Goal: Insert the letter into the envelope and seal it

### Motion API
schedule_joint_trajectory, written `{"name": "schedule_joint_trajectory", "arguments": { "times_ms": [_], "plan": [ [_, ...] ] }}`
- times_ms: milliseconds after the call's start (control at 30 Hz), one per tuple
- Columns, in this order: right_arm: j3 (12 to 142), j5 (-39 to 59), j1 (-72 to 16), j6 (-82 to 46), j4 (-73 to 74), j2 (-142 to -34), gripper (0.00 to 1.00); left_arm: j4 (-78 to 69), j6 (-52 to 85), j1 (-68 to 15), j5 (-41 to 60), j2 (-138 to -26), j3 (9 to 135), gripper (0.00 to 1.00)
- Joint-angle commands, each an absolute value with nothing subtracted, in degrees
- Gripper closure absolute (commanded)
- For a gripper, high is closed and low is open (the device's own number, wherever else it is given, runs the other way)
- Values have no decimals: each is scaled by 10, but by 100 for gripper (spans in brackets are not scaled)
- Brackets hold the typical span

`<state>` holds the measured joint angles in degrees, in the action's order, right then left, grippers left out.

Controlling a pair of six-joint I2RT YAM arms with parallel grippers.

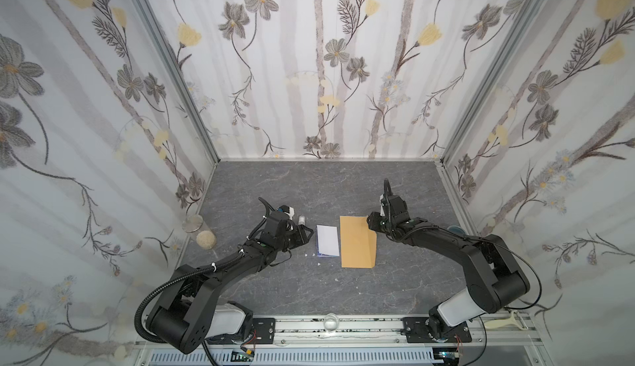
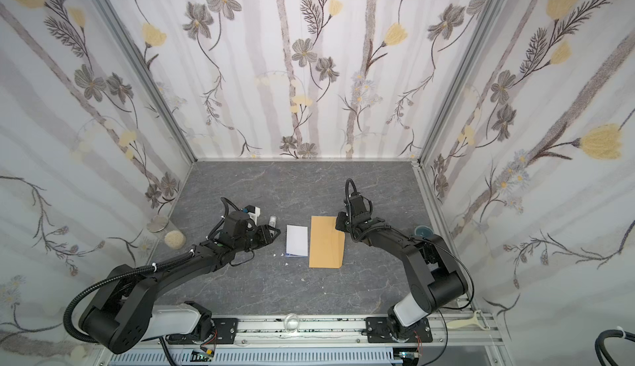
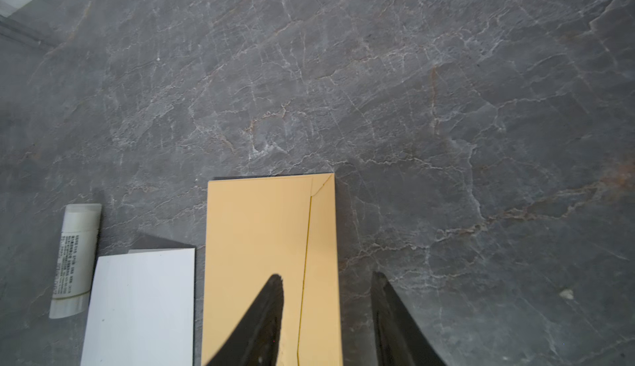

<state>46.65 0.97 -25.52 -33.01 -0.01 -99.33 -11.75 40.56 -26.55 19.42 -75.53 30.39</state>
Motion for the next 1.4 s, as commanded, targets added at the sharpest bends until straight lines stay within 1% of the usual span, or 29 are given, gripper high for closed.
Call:
{"name": "schedule_joint_trajectory", "arguments": {
  "times_ms": [0, 233, 700, 1000, 1167, 1367],
  "plan": [
    [479, 37, -256, -319, 19, -1009, 56, -128, 409, -265, 185, -758, 308, 54],
    [492, 58, -260, -319, 27, -1033, 57, -128, 409, -266, 185, -766, 311, 54],
    [502, 73, -260, -319, 35, -1042, 57, -133, 403, -278, 195, -787, 319, 54],
    [493, 58, -243, -317, 22, -998, 56, -137, 391, -290, 203, -839, 349, 55],
    [479, 73, -231, -317, 22, -977, 56, -156, 376, -289, 212, -889, 376, 46],
    [475, 83, -226, -317, 22, -964, 56, -192, 376, -288, 222, -932, 400, 45]
  ]
}}
